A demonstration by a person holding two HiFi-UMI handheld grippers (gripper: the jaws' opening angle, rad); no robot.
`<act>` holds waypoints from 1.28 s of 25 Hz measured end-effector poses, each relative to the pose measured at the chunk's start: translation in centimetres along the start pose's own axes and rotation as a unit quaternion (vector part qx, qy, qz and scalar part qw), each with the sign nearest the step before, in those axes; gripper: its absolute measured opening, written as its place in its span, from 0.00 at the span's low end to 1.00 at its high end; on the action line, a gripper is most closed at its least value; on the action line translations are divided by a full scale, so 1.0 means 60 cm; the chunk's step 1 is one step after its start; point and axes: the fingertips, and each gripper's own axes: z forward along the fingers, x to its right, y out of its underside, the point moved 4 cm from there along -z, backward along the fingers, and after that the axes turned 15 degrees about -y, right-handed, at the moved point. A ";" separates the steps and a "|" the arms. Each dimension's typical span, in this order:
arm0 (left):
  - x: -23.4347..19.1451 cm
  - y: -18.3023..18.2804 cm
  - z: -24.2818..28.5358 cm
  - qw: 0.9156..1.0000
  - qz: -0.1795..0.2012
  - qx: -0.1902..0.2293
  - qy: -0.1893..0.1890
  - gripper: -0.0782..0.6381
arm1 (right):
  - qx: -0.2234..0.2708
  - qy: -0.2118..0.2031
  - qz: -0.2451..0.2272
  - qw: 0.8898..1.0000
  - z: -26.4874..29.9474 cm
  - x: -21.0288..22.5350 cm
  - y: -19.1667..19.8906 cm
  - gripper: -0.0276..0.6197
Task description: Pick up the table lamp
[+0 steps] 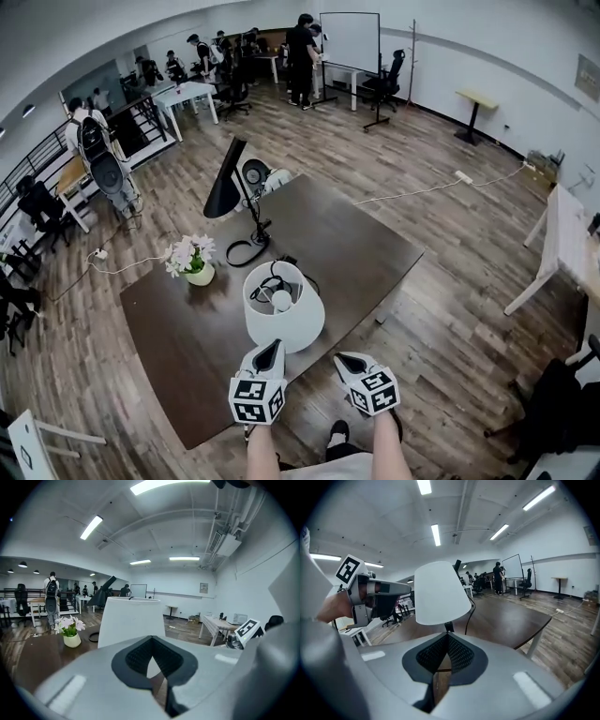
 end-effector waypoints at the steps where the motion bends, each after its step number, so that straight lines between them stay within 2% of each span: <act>1: 0.002 0.002 0.002 1.000 -0.005 0.002 -0.009 0.11 | 0.001 0.001 0.002 1.000 -0.001 0.010 0.006 0.08; 6: 0.007 0.001 0.010 0.999 0.002 0.003 -0.038 0.11 | 0.019 0.003 0.021 1.000 0.005 0.055 0.017 0.08; 18: 0.018 -0.013 0.037 0.999 0.013 0.021 -0.040 0.11 | 0.000 -0.011 0.012 1.000 0.049 0.089 0.046 0.08; 23: 0.008 -0.022 0.049 0.999 0.014 0.026 -0.045 0.11 | 0.006 -0.009 0.017 1.000 0.077 0.113 0.029 0.08; 27: -0.002 -0.030 0.051 0.998 0.016 0.027 -0.054 0.11 | 0.014 -0.016 0.019 1.000 0.109 0.110 0.018 0.08; 32: -0.008 -0.030 0.055 0.996 0.034 0.027 -0.073 0.11 | -0.008 -0.032 -0.003 0.999 0.137 0.095 0.022 0.09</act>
